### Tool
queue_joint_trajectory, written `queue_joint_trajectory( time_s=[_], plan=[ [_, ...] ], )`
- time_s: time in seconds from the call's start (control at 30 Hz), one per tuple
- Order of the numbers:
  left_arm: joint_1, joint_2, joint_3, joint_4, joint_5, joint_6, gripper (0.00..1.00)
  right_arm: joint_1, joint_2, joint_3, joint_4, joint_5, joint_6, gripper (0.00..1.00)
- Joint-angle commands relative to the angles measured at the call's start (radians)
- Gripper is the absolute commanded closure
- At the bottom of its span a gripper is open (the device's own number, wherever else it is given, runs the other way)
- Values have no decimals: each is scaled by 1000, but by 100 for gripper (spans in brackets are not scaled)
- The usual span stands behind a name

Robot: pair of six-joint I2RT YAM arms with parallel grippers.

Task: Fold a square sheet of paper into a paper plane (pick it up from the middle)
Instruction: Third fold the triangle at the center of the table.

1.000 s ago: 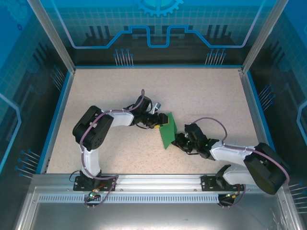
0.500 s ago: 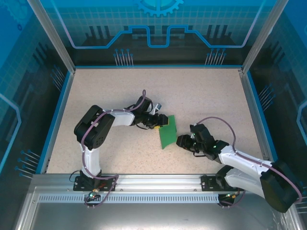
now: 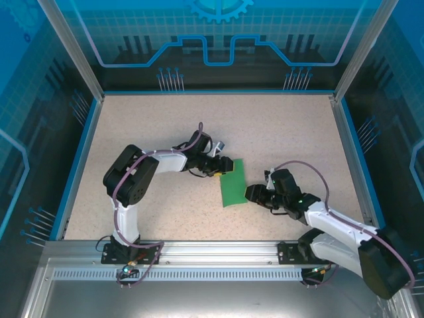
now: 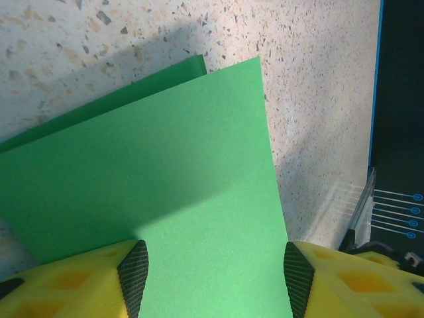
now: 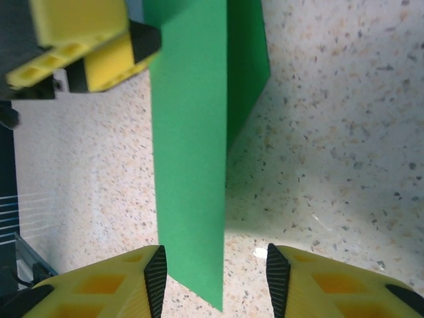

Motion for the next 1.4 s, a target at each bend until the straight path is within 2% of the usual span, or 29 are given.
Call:
queue_joint_trajectory(
  time_s=[0.0, 0.2, 0.33, 0.53, 0.7, 0.83, 0.97, 1.1, 1.37],
  plan=[
    [-7, -16, 32, -50, 24, 44, 40, -10, 67, 22, 95, -87, -13, 53],
    [-7, -18, 60, -95, 22, 64, 40, -8, 171, 50, 106, -122, -3, 59],
    [-7, -37, 85, -138, 9, 80, 41, -4, 181, 48, 148, -140, 23, 75],
    [-17, -154, 52, -181, -22, 76, 42, -1, 197, 76, 91, -119, 12, 87],
    [-50, -197, 16, -238, -35, 86, 48, 3, 206, 90, 76, -118, 15, 90],
    [-92, -193, -31, -239, -63, 84, 61, 6, 196, 109, 32, -105, -2, 91],
    [-116, -187, -62, -229, -94, 83, 68, 11, 207, 119, 28, -100, -4, 91],
    [-120, -179, -101, -222, -143, 85, 73, 18, 225, 134, 26, -99, -8, 90],
    [-120, -129, -127, -145, -148, 74, 81, 32, 243, 151, 21, -93, -13, 89]
  ],
)
